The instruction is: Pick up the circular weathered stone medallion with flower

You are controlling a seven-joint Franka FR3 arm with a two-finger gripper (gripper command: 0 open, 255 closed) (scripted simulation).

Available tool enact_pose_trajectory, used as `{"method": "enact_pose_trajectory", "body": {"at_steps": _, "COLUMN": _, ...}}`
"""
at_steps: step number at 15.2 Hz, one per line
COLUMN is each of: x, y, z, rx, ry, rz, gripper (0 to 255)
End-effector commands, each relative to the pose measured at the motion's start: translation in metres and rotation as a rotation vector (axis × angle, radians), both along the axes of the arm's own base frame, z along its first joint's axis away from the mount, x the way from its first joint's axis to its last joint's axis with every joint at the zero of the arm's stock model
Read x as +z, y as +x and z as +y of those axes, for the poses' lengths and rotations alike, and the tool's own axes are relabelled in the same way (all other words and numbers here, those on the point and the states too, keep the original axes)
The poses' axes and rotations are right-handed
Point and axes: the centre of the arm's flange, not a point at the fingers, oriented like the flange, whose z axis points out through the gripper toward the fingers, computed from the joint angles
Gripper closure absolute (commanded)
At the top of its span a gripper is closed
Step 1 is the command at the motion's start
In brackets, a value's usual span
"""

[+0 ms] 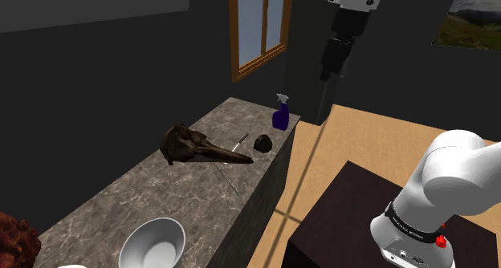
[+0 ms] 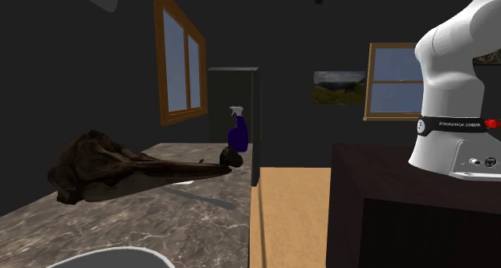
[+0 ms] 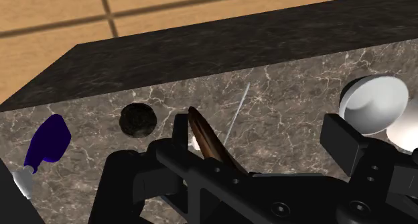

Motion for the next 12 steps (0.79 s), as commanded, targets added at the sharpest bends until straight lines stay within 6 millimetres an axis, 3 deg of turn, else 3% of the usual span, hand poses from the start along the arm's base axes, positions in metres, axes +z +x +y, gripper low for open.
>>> {"method": "enact_pose_trajectory", "body": {"at_steps": 1, "x": 0.0, "y": 0.0, "z": 0.0, "rx": 0.0, "ry": 0.0, "rz": 0.0, "gripper": 0}}
{"method": "enact_pose_trajectory", "body": {"at_steps": 12, "x": -0.111, "y": 0.082, "z": 0.07, "rx": -0.289, "ry": -0.149, "rz": -0.004, "gripper": 0}}
